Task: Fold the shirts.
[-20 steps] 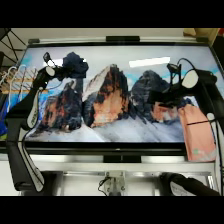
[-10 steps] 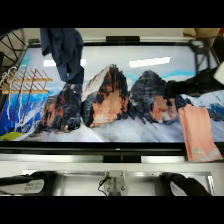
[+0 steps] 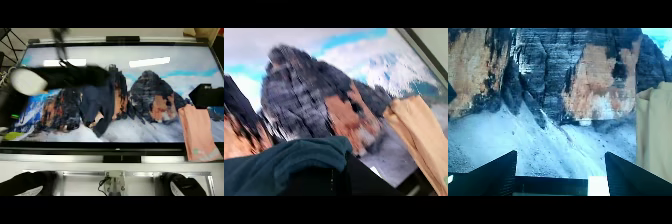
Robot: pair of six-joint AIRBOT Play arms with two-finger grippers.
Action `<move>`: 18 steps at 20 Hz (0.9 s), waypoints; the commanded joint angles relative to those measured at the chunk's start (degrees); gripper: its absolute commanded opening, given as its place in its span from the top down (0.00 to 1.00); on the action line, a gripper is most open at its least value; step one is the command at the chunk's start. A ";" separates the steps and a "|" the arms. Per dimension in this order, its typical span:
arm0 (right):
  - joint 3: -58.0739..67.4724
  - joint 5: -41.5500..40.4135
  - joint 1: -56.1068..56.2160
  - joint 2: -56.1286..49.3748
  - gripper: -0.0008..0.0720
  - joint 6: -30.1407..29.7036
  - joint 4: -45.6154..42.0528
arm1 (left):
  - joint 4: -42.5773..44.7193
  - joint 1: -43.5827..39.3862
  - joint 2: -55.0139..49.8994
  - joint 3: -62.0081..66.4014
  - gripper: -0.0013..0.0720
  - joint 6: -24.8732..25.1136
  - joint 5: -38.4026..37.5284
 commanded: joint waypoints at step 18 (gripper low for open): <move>-3.85 -7.98 0.00 -38.84 0.10 -0.11 7.26 | 0.66 31.50 -20.85 -12.15 0.15 0.55 -21.90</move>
